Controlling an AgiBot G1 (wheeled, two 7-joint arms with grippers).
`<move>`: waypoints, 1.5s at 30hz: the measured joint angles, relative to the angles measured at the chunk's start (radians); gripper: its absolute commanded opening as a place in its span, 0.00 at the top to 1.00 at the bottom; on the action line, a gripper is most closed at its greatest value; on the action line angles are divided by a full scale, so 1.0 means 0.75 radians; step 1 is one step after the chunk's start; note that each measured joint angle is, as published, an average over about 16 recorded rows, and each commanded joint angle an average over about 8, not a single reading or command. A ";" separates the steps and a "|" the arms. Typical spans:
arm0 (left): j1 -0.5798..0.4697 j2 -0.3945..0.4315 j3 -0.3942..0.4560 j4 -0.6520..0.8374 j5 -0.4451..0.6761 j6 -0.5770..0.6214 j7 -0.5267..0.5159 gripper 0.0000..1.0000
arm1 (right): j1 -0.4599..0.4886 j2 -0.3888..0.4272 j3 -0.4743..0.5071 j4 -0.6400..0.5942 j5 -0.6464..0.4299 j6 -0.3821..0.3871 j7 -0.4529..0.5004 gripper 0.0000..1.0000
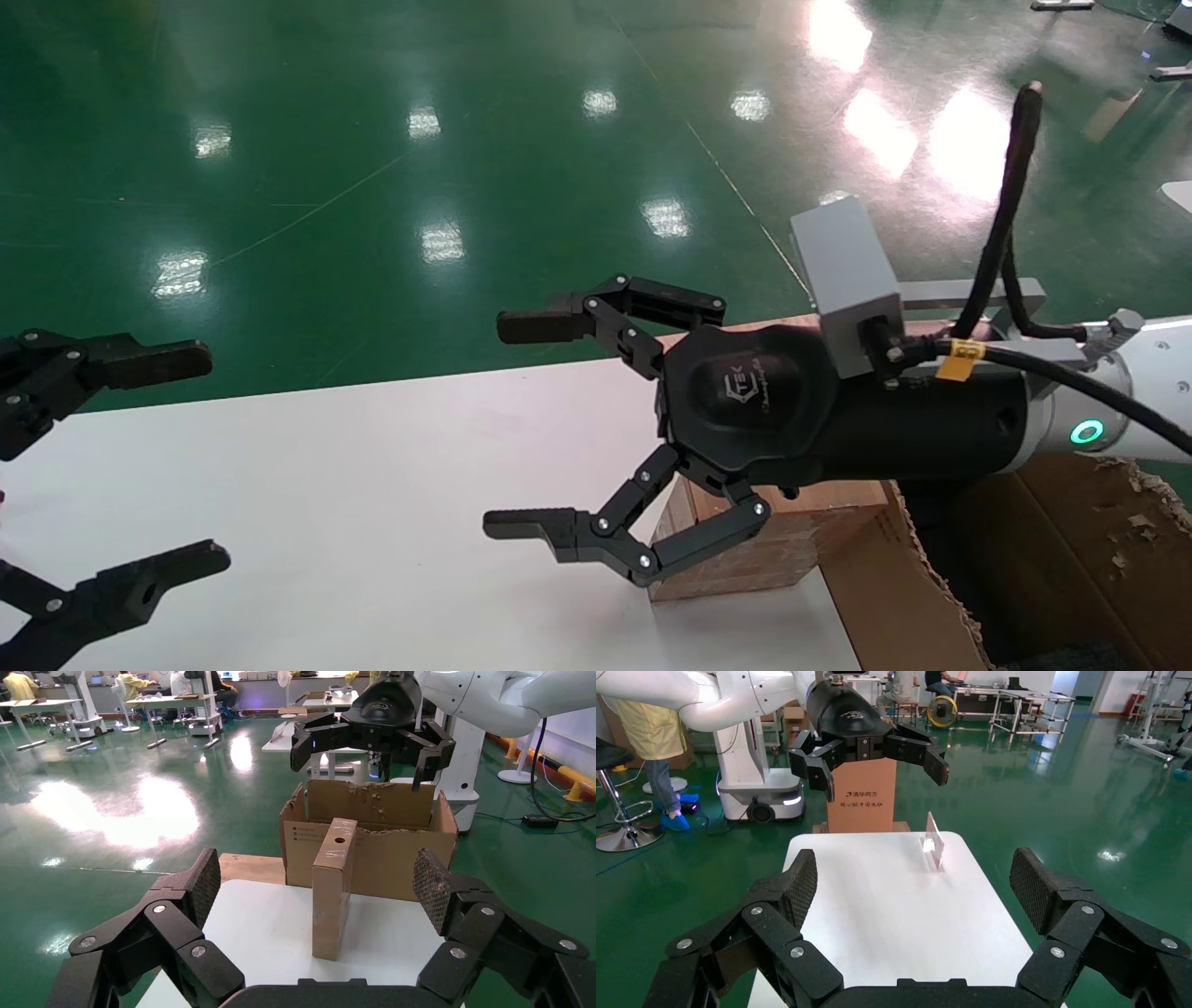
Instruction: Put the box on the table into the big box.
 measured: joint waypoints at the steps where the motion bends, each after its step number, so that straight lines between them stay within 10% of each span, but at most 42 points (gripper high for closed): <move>1: 0.000 0.000 0.000 0.000 0.000 0.000 0.000 0.00 | 0.000 0.000 0.000 0.000 0.000 0.000 0.000 0.00; 18: 0.000 0.000 0.000 0.000 0.000 0.000 0.000 0.04 | 0.006 0.003 -0.003 0.001 -0.007 -0.005 0.004 0.00; 27: 0.000 0.000 0.000 0.000 0.000 0.000 0.000 1.00 | 0.084 0.029 -0.054 -0.026 -0.070 -0.063 0.034 0.00; 45: 0.000 0.000 0.000 0.000 0.000 0.000 0.000 1.00 | 0.351 0.152 -0.370 -0.340 -0.264 -0.125 -0.103 0.00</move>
